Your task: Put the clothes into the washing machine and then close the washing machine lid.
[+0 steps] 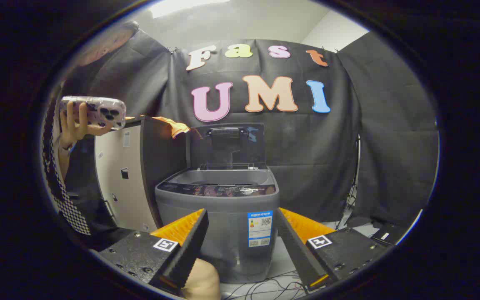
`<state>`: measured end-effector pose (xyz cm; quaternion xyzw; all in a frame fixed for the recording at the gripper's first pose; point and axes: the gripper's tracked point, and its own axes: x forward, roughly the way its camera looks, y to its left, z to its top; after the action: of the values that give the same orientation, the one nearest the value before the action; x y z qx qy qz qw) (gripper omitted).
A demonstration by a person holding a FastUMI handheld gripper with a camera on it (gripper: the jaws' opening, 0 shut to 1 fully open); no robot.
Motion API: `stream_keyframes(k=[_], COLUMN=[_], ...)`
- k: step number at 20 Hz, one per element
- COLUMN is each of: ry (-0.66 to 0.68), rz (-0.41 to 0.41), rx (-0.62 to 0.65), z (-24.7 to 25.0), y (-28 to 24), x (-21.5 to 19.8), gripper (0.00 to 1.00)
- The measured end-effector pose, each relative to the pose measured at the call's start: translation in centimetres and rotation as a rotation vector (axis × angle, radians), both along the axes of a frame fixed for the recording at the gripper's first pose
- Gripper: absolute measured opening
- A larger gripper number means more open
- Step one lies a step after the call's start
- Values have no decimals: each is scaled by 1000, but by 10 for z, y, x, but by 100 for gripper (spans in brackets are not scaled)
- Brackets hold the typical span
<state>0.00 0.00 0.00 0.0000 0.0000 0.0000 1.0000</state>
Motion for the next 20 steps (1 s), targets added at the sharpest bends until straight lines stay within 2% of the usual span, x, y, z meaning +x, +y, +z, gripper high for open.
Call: stream_keyframes(k=[7,10,15,20], ry=[-28,-3,-54,-67], rz=[-6,1,52,71], rx=[8,-5,6,-27], z=[7,-1,14,29], y=[-1,2,17,30], x=[2,32,94,99], gripper=[97,97,98,98])
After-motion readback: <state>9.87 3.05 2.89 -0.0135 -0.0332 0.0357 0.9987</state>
